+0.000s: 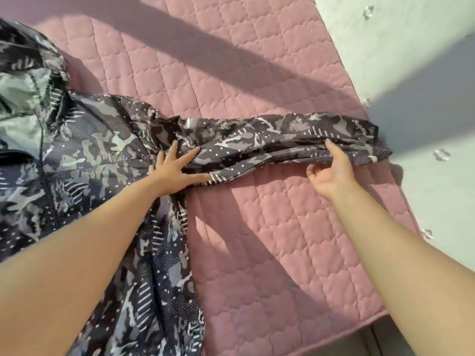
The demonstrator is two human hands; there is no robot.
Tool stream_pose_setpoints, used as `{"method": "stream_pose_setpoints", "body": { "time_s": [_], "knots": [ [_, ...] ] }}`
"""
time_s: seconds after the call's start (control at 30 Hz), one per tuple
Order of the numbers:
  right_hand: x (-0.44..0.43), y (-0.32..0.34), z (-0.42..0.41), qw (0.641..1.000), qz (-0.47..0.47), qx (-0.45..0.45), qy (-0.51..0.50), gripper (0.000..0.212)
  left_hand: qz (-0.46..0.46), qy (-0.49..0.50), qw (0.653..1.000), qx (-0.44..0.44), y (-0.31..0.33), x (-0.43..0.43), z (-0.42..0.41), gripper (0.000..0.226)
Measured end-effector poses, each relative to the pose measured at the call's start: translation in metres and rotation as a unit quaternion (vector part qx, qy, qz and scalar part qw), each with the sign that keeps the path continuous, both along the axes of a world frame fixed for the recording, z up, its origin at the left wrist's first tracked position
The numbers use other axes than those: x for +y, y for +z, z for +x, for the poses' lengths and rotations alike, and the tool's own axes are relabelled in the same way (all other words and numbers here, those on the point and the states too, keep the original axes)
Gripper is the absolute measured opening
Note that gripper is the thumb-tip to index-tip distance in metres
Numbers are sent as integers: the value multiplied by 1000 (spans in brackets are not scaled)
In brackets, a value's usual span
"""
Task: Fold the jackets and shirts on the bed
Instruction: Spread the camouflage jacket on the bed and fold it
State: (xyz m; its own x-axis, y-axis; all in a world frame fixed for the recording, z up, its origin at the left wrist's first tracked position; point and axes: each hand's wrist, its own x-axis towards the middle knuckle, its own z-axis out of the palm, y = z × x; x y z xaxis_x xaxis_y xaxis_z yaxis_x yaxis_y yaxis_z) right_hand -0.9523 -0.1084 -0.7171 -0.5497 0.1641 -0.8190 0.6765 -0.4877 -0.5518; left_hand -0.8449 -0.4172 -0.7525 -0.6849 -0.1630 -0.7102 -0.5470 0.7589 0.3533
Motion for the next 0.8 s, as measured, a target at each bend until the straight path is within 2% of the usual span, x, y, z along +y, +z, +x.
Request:
{"method": "stream_pose_setpoints", "body": {
  "time_s": [0.07,0.1,0.17,0.2,0.27,0.33,0.43,0.53,0.57,0.63,0.73,0.8],
  "knots": [
    [-17,10,1,997,74,3,36,24,-19,29,998,59,7,-11,12,81],
    [-29,17,3,987,148,5,70,29,-52,48,993,91,10,-18,22,76],
    [-52,33,9,944,305,21,123,51,-113,73,983,125,7,-26,40,67],
    [-69,44,13,921,357,65,142,55,-114,94,981,124,7,-34,51,66],
    [-103,61,23,878,385,178,222,47,-8,185,978,102,13,-50,70,66],
    [-144,76,34,842,382,263,275,40,115,266,952,95,24,-68,83,59],
    [-207,89,60,770,383,385,333,35,115,275,946,127,41,-100,104,47],
    [-283,103,100,689,393,472,386,46,143,336,914,174,54,-141,133,43],
    [-303,106,113,671,382,476,420,50,180,368,893,186,59,-149,138,44],
    [-354,100,148,623,360,459,521,52,290,450,820,202,69,-175,158,44],
    [-417,70,205,491,390,405,665,43,428,547,683,224,78,-209,194,64],
    [-439,47,241,428,360,383,736,48,463,593,619,226,75,-228,219,79]
  ]
}}
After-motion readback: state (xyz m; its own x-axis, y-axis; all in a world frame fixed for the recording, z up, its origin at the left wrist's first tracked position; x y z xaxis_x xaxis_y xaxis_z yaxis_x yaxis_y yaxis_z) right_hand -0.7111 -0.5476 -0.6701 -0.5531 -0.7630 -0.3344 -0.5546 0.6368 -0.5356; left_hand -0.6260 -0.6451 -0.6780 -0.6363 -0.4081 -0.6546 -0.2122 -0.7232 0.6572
